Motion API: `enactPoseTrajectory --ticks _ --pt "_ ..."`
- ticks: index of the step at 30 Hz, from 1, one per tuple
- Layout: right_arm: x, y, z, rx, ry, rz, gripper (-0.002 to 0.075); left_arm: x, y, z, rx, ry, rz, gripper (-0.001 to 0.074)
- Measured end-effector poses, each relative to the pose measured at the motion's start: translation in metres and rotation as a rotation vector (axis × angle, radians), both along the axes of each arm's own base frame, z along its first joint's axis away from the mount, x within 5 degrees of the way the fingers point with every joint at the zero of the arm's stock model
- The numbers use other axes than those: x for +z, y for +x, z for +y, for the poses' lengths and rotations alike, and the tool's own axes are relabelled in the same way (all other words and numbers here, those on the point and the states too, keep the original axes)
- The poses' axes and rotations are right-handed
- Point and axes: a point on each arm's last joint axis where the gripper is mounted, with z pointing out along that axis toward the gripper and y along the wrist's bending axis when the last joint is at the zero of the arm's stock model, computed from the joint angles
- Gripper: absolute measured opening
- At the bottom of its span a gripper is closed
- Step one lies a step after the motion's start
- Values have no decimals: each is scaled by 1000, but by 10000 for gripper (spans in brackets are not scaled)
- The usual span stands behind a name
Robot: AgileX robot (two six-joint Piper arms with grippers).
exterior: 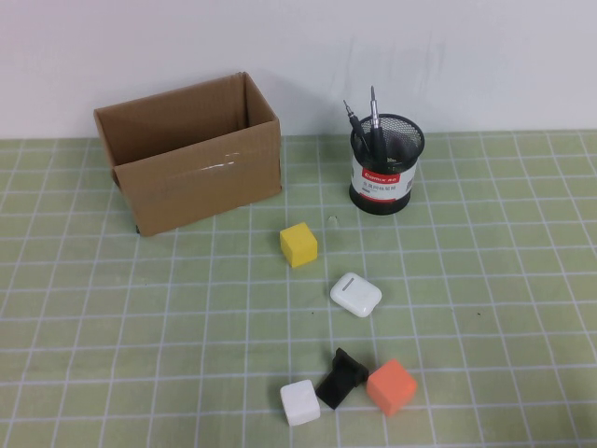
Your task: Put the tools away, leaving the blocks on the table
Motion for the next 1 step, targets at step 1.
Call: enactPoseTrajectory --ticks 1 --pt "0 0 0 0 0 0 -9 0 0 0 0 0 0 -4"
